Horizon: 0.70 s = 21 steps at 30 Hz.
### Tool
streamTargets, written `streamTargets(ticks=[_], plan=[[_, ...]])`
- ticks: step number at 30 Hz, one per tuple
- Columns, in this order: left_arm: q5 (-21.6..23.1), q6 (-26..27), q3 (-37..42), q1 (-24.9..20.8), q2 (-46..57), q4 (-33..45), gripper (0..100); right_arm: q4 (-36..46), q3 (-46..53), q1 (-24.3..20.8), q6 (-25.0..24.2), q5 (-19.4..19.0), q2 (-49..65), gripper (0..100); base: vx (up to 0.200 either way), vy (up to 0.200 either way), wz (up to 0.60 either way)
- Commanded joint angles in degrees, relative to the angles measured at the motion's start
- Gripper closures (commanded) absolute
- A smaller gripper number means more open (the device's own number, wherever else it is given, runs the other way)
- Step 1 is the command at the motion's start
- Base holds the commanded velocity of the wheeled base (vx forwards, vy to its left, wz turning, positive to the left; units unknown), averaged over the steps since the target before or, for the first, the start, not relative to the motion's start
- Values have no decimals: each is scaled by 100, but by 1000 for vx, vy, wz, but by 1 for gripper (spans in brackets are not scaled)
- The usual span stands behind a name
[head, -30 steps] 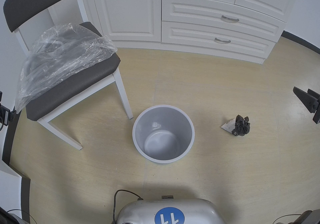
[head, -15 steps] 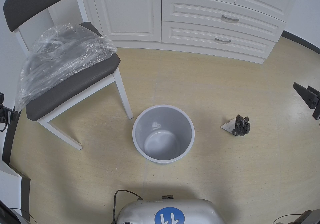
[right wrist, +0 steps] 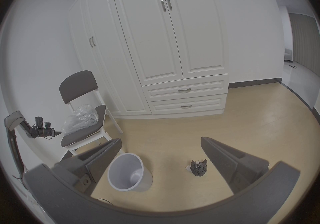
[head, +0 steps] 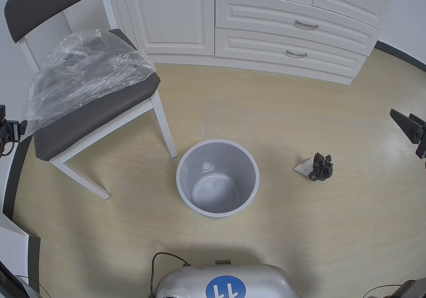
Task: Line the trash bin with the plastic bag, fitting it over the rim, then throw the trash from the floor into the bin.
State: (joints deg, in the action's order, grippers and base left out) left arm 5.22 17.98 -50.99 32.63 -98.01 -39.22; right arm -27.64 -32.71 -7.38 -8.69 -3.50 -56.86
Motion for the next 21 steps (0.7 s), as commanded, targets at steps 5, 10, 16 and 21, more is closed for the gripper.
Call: streamTargets(ticks=[5, 10, 16, 21], plan=[[-3, -401, -7, -319, -684, -1106, 0, -128, 10, -1, 8, -2, 17, 0, 0, 0, 0], [23, -409, 63, -345, -781, -1387, 0, -233, 36, -1, 8, -2, 34, 0, 0, 0, 0], [41, -576, 98, -345, -359, -1290, 0, -233, 45, -1, 17, -2, 78, 0, 0, 0, 0], [32, -620, 134, -293, 230, -974, 0, -233, 36, 8, 17, -2, 96, 0, 0, 0, 0]])
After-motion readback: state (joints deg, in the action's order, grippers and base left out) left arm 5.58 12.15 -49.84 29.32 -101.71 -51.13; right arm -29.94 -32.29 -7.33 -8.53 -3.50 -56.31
